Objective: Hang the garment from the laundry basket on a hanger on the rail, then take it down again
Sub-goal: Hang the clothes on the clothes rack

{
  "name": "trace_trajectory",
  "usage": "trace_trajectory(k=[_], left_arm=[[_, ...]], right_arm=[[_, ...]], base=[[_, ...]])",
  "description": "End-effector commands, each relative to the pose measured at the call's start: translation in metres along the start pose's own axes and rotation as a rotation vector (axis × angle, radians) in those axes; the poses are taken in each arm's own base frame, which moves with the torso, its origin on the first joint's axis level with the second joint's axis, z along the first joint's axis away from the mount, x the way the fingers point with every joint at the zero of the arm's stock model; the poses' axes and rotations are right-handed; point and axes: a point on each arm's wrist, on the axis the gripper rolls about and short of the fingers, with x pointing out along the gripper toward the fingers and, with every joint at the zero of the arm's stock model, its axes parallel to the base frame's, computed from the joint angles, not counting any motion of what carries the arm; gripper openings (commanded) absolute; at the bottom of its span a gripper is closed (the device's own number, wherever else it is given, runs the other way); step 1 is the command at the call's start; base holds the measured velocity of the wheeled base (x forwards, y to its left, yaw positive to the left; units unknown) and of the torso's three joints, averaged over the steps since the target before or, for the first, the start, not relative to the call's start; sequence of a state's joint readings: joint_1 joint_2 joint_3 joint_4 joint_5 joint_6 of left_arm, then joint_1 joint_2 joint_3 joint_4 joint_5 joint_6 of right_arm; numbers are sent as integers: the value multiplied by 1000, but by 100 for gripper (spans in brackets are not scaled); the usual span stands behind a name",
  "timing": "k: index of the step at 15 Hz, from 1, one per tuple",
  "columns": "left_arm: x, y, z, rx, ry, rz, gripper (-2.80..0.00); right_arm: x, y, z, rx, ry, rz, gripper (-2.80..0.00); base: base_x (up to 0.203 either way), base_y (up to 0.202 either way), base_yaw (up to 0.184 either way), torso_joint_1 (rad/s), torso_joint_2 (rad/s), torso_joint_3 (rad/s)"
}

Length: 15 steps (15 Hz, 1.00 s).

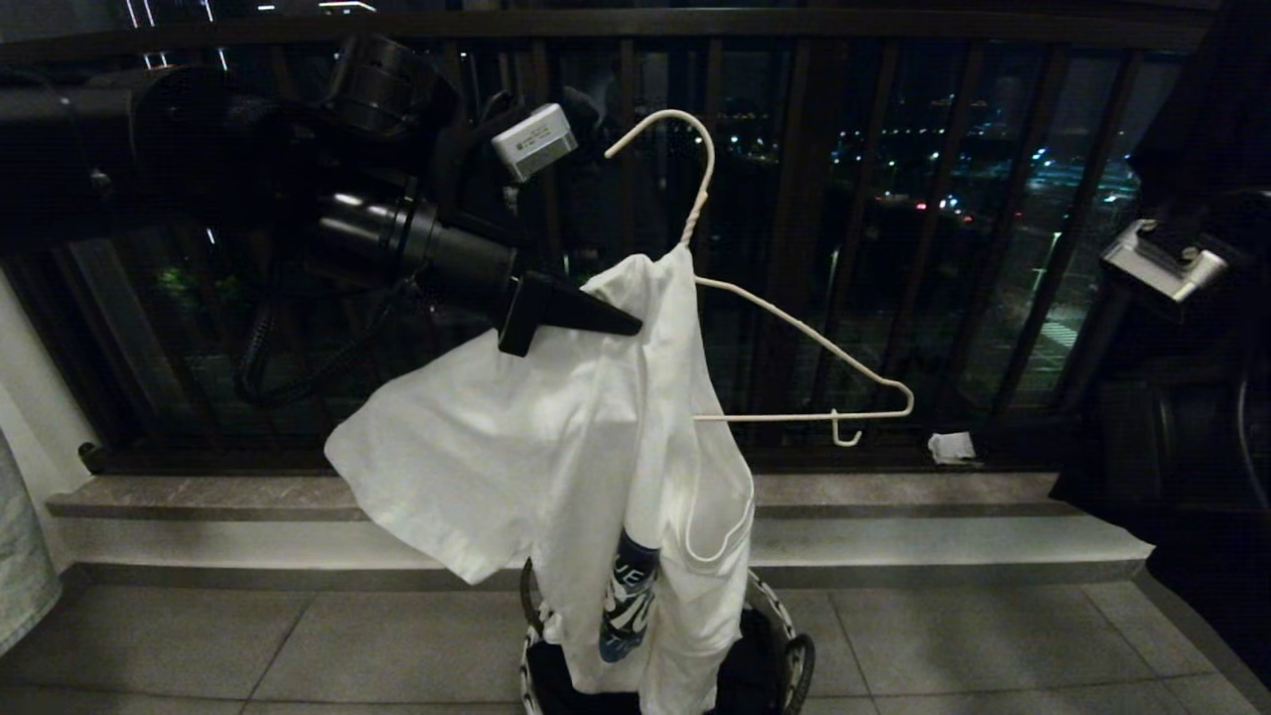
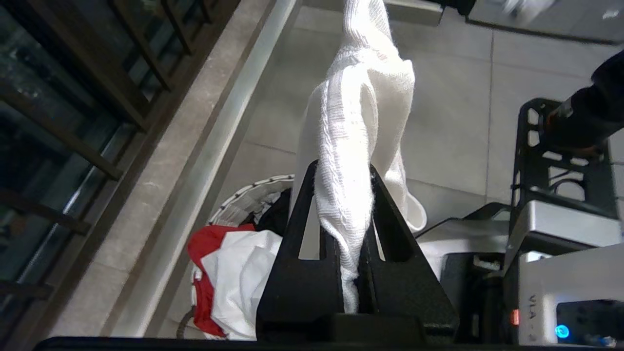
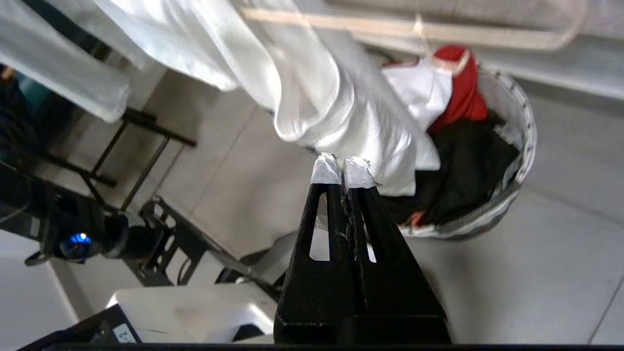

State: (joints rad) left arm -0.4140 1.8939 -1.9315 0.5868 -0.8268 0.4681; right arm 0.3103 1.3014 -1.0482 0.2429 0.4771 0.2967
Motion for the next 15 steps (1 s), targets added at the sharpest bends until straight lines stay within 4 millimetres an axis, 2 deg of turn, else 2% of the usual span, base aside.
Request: trace_trajectory(k=[1,4,7,10,15], left_arm=[[-2,-2,0,-11,-1,-5,-280],[-3,-5,-3,-40,8,-8,-280],[-6,-10,-17,-54,15,-5,-280],[-6,-14,-24,-45,-36,20,-280],[-4,-9,-22,-93,-63,32,-280]], right_arm=[[23,-3,-10,31,95,12,-280],[43,6,-19,103,130,27,-280],[63,15,-24,155,96,55,-280],[84,28,-33,143,58,-7,-280],[88,34,-36,179,60,-16,-280]], base=[[0,0,0,0,0,0],[0,0,0,0,0,0],[0,0,0,0,0,0],[0,0,0,0,0,0],[0,0,0,0,0,0]])
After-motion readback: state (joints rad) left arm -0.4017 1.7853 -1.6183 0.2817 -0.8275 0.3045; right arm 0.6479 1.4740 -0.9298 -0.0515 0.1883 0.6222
